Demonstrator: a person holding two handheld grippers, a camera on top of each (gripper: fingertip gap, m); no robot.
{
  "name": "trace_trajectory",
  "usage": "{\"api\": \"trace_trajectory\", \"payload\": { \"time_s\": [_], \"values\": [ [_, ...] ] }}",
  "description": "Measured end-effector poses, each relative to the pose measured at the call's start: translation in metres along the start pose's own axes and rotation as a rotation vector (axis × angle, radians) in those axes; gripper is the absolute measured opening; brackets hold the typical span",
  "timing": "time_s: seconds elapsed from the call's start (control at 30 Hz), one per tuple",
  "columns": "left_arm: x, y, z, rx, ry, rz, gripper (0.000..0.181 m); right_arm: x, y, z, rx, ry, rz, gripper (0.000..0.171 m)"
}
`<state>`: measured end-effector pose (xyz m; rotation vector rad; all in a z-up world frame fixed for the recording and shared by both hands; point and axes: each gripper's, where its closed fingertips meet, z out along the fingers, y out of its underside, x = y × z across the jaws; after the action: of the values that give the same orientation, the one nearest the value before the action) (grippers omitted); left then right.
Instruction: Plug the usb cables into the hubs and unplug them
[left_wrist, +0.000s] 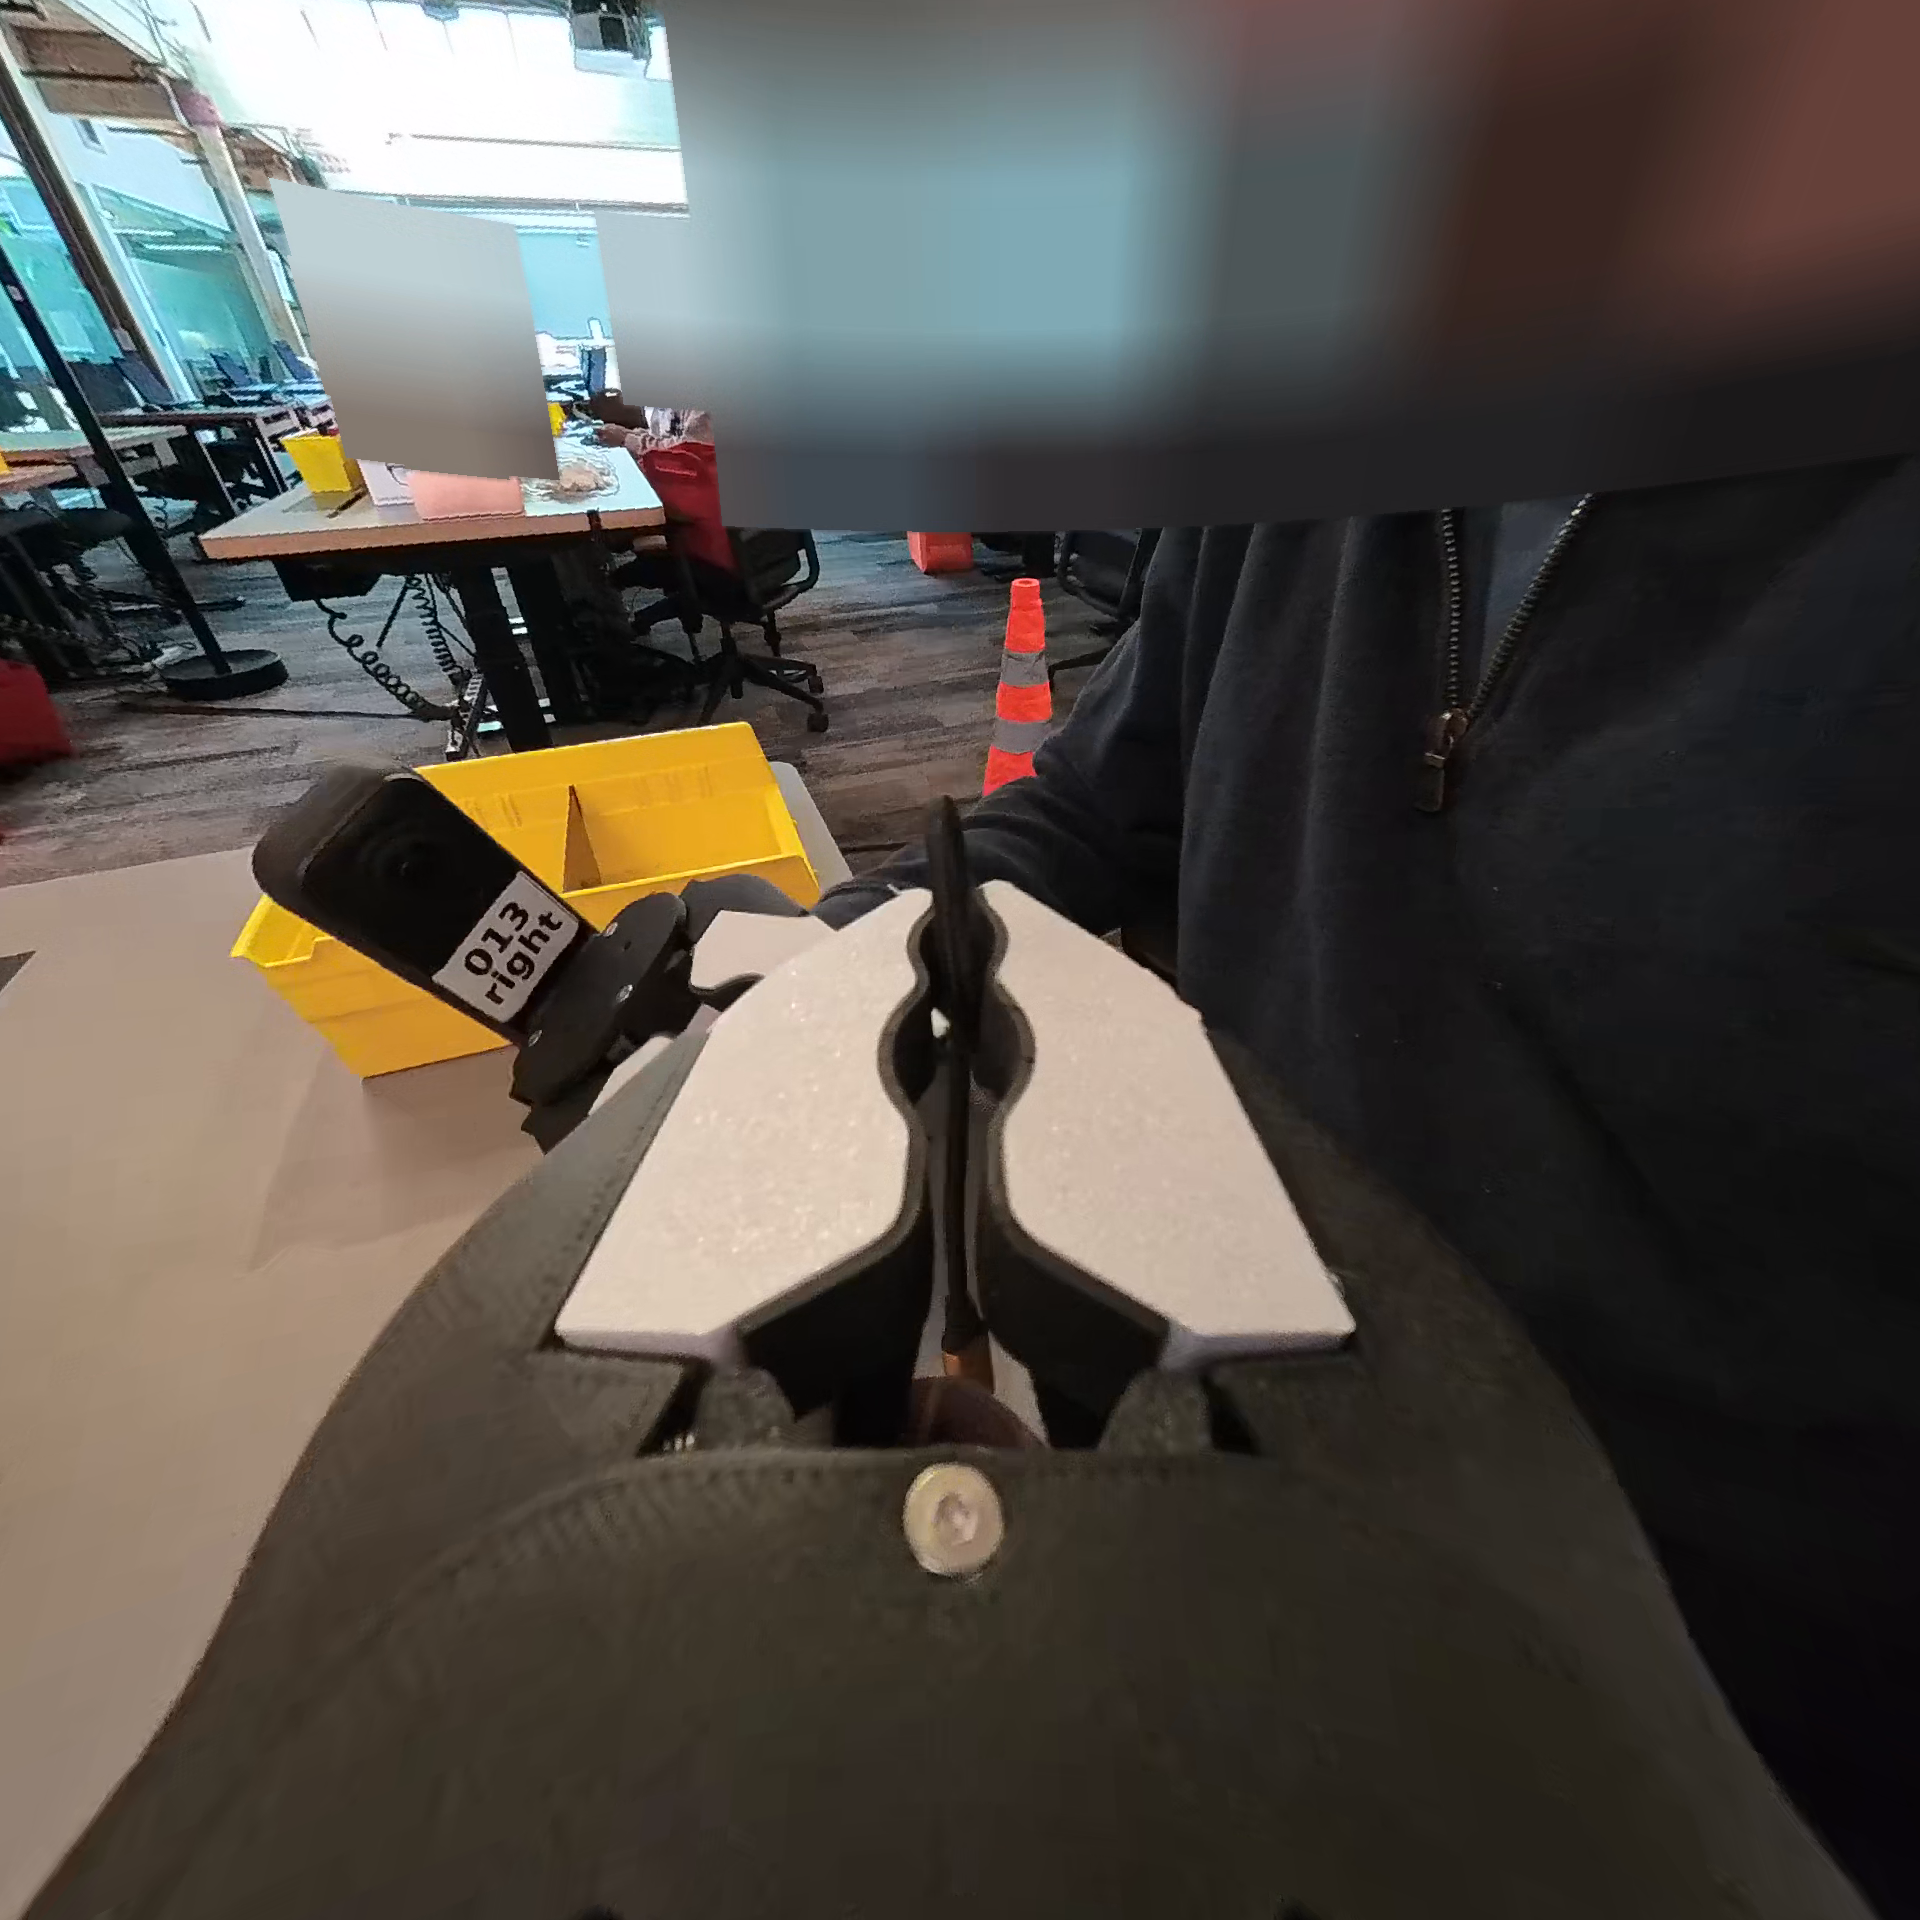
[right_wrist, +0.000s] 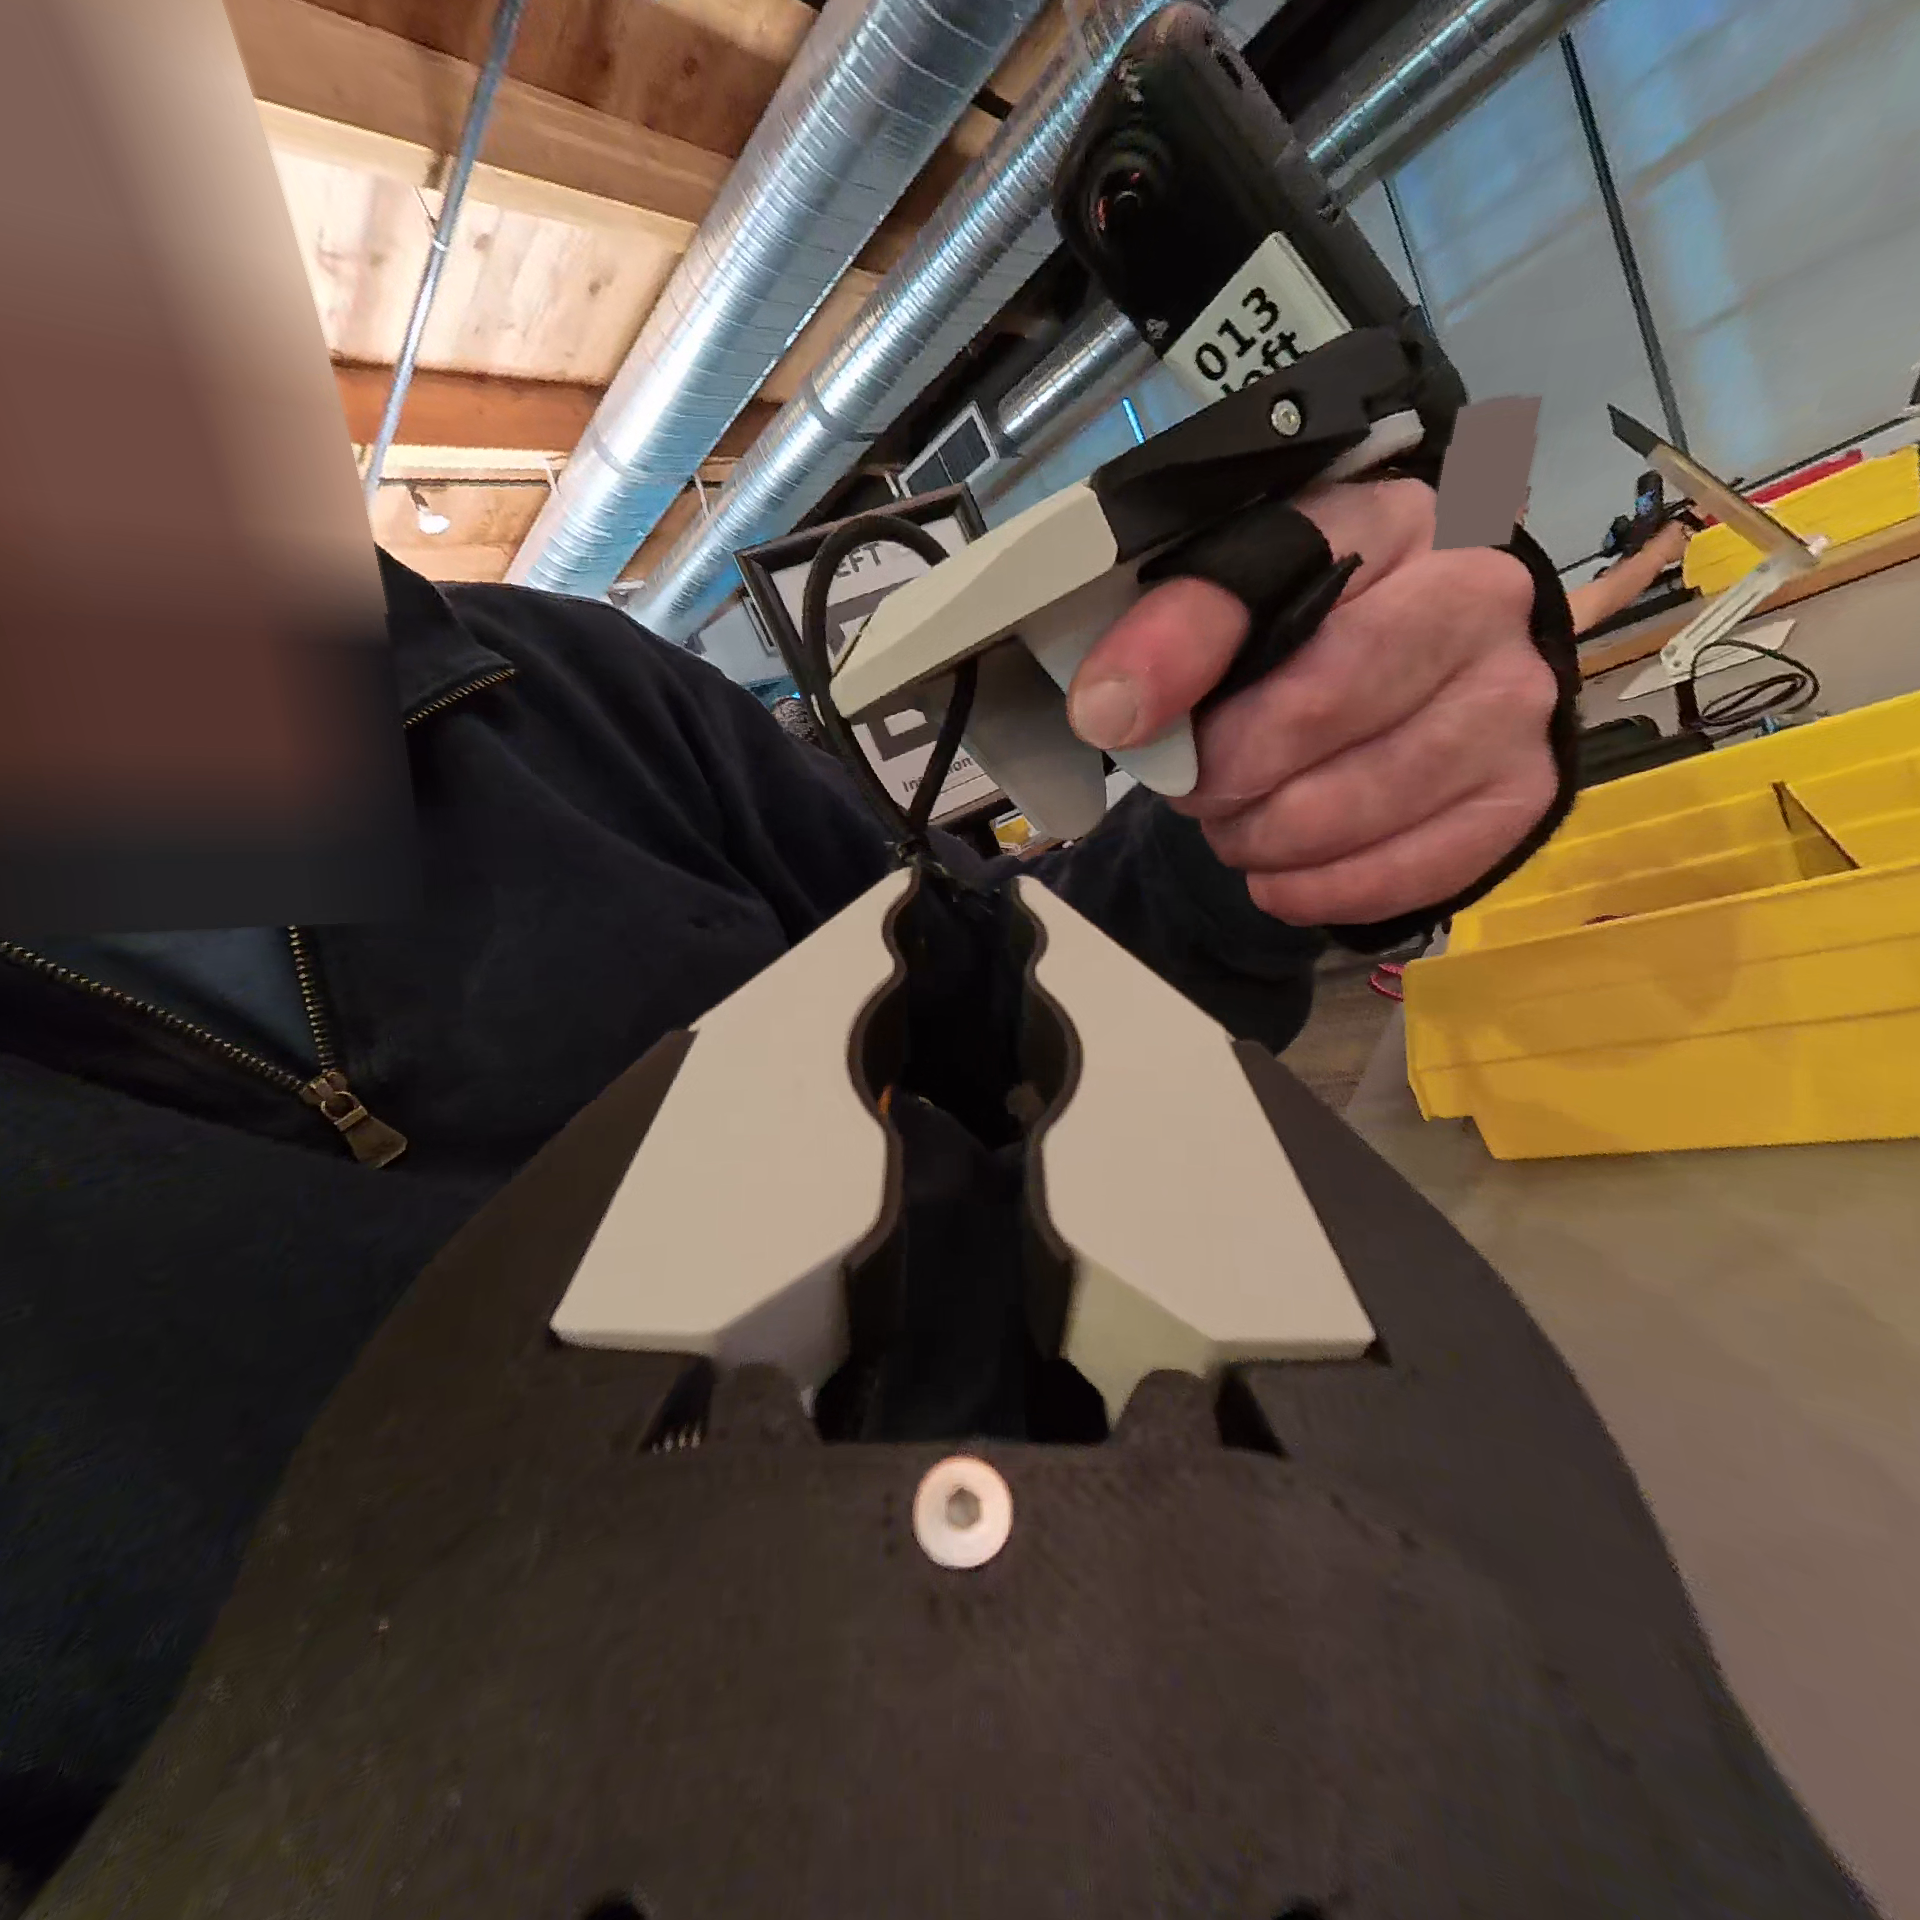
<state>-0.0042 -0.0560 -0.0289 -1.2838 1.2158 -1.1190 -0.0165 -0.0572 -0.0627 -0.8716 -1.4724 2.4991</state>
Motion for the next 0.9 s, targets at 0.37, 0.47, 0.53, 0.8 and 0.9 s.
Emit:
{"api": "trace_trajectory", "payload": {
  "time_s": [0.37,0.47,0.53,0.8,0.9],
  "values": [
    [-0.006,0.003,-0.010,0.036,-0.038,-0.038,0.003,0.000,-0.001,-0.003,0.015,0.077,-0.079,0.000],
    [-0.018,0.006,-0.012,0.043,-0.113,-0.072,0.003,0.009,-0.004,-0.009,-0.022,0.221,-0.189,0.000],
    [-0.031,0.009,-0.015,0.038,-0.198,-0.117,0.011,0.017,-0.006,-0.017,-0.068,0.346,-0.298,0.000],
    [-0.053,0.033,-0.042,0.070,-0.365,-0.442,0.034,0.036,-0.004,-0.049,-0.495,0.769,-0.895,0.000],
    [-0.062,0.027,-0.058,0.139,-0.398,-0.516,0.038,0.042,0.005,-0.055,-0.713,0.835,-1.109,0.000]
  ]
}}
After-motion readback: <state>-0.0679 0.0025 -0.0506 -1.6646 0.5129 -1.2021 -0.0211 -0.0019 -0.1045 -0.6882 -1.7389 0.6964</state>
